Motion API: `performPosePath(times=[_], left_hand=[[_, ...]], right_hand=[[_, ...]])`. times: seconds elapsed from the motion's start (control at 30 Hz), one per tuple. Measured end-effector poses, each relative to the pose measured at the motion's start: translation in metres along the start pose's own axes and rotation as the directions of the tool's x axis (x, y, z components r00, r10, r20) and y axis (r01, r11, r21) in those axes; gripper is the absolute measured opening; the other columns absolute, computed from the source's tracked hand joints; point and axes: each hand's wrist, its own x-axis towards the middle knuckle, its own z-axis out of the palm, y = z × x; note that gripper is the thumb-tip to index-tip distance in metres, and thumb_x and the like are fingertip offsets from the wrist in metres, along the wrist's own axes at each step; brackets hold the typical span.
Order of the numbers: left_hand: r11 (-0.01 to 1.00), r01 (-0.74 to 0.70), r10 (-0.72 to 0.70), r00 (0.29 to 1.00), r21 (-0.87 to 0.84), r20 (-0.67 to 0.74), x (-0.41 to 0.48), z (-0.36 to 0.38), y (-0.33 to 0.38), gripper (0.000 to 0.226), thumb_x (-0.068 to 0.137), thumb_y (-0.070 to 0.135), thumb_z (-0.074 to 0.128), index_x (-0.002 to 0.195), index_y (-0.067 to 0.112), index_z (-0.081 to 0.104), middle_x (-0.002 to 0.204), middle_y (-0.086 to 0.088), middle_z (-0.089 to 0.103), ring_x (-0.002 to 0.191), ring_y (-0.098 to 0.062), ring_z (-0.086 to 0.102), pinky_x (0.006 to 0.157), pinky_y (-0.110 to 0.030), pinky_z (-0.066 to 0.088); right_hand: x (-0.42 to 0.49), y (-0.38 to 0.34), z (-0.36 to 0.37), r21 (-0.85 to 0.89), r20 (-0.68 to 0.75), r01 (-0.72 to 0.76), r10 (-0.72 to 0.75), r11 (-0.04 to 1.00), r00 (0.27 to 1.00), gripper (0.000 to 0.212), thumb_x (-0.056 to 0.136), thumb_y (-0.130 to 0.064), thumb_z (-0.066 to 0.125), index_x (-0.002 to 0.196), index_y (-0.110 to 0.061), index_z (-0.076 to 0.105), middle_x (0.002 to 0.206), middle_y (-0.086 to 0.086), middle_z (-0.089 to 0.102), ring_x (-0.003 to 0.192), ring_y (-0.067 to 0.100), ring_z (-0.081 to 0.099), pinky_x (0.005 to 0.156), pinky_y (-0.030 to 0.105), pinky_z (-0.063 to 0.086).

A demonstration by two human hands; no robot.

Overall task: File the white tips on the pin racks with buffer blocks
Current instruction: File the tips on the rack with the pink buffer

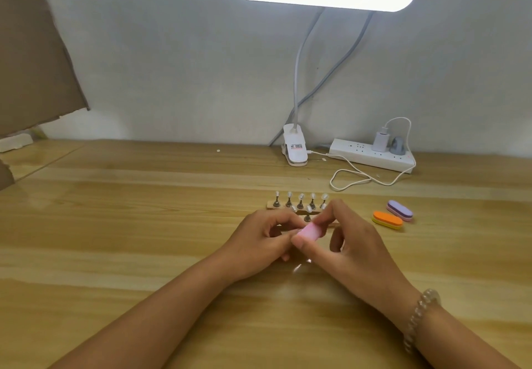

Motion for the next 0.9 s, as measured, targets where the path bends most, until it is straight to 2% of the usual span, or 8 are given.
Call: performPosePath(times=[0.13, 0.27, 0.33, 0.47, 0.53, 0.7, 0.83, 0.9], left_hand=[[0.997, -0.028, 0.028, 1.000, 0.070, -0.001, 0.000, -0.001, 0.000, 0.021, 0.094, 0.013, 0.065, 0.092, 0.033, 0.070, 0.081, 0.016, 0.071, 0.053, -0.003, 0.059, 0.058, -0.018, 0.046], [1.000, -0.005, 0.005, 1.000, 0.017, 0.001, -0.001, -0.001, -0.001, 0.014, 0.095, 0.008, 0.063, 0.095, 0.018, 0.072, 0.077, 0.017, 0.067, 0.054, -0.001, 0.058, 0.057, -0.015, 0.045], [1.000, 0.001, -0.001, 1.000, 0.018, -0.011, 0.000, -0.001, -0.001, 0.011, 0.095, 0.009, 0.063, 0.097, 0.013, 0.073, 0.077, 0.014, 0.067, 0.053, -0.002, 0.058, 0.058, -0.015, 0.045], [0.999, -0.014, 0.013, 1.000, -0.030, -0.027, 0.000, -0.001, 0.001, 0.011, 0.095, 0.016, 0.064, 0.097, 0.012, 0.073, 0.091, -0.002, 0.073, 0.055, -0.007, 0.059, 0.058, -0.018, 0.047], [0.999, -0.008, 0.006, 1.000, -0.045, -0.030, 0.000, 0.000, 0.001, 0.012, 0.096, 0.015, 0.063, 0.098, 0.010, 0.073, 0.091, 0.000, 0.072, 0.057, -0.009, 0.059, 0.057, -0.020, 0.048], [1.000, 0.015, -0.015, 0.999, -0.012, -0.028, 0.000, -0.001, -0.004, 0.017, 0.098, 0.003, 0.055, 0.101, 0.008, 0.071, 0.080, 0.014, 0.065, 0.052, -0.006, 0.058, 0.055, -0.016, 0.044], [1.000, -0.006, 0.007, 1.000, 0.021, -0.026, 0.001, -0.001, -0.004, 0.014, 0.099, 0.010, 0.058, 0.102, 0.013, 0.072, 0.086, 0.009, 0.069, 0.053, -0.008, 0.059, 0.058, -0.017, 0.045], [1.000, -0.017, 0.017, 1.000, 0.024, -0.019, 0.001, -0.001, -0.004, 0.014, 0.099, 0.013, 0.058, 0.101, 0.015, 0.072, 0.087, 0.008, 0.070, 0.054, -0.008, 0.059, 0.059, -0.019, 0.046]], right_hand=[[0.006, 0.006, -0.001, 0.024, -0.019, -0.077, 0.078, 0.997, 0.997, 0.041, 0.075, -0.062, 0.062, 0.092, -0.025, 0.057, 0.086, -0.011, 0.061, 0.060, 0.006, 0.051, 0.057, 0.024, 0.038], [-0.001, 0.004, -0.001, 0.002, -0.015, 0.011, -0.011, 1.000, 1.000, 0.044, 0.075, -0.070, 0.060, 0.093, -0.030, 0.054, 0.087, -0.016, 0.060, 0.059, 0.013, 0.053, 0.054, 0.022, 0.040], [0.001, 0.005, -0.001, 0.001, -0.006, -0.003, 0.003, 1.000, 1.000, 0.046, 0.073, -0.072, 0.059, 0.092, -0.031, 0.054, 0.087, -0.016, 0.060, 0.058, 0.012, 0.053, 0.054, 0.022, 0.038], [0.007, 0.011, -0.004, 0.082, -0.148, -0.125, 0.136, 0.989, 0.980, 0.038, 0.075, -0.060, 0.065, 0.094, -0.028, 0.056, 0.092, -0.014, 0.064, 0.058, 0.007, 0.049, 0.061, 0.029, 0.042], [0.005, 0.010, -0.006, 0.125, -0.188, -0.126, 0.149, 0.984, 0.971, 0.040, 0.075, -0.062, 0.063, 0.095, -0.029, 0.054, 0.095, -0.015, 0.065, 0.057, 0.011, 0.051, 0.061, 0.032, 0.045], [-0.003, -0.002, 0.001, 0.026, -0.025, 0.027, -0.026, 0.999, 0.999, 0.038, 0.076, -0.060, 0.063, 0.099, -0.030, 0.055, 0.097, -0.016, 0.061, 0.058, 0.016, 0.055, 0.054, 0.031, 0.047], [0.004, 0.003, -0.003, 0.023, -0.052, -0.064, 0.065, 0.998, 0.997, 0.048, 0.072, -0.068, 0.056, 0.098, -0.028, 0.057, 0.097, -0.015, 0.062, 0.057, 0.013, 0.055, 0.060, 0.040, 0.051], [0.004, 0.004, -0.004, -0.002, -0.058, -0.044, 0.044, 0.999, 0.997, 0.048, 0.074, -0.069, 0.054, 0.100, -0.028, 0.058, 0.098, -0.015, 0.062, 0.057, 0.012, 0.056, 0.059, 0.040, 0.051]])
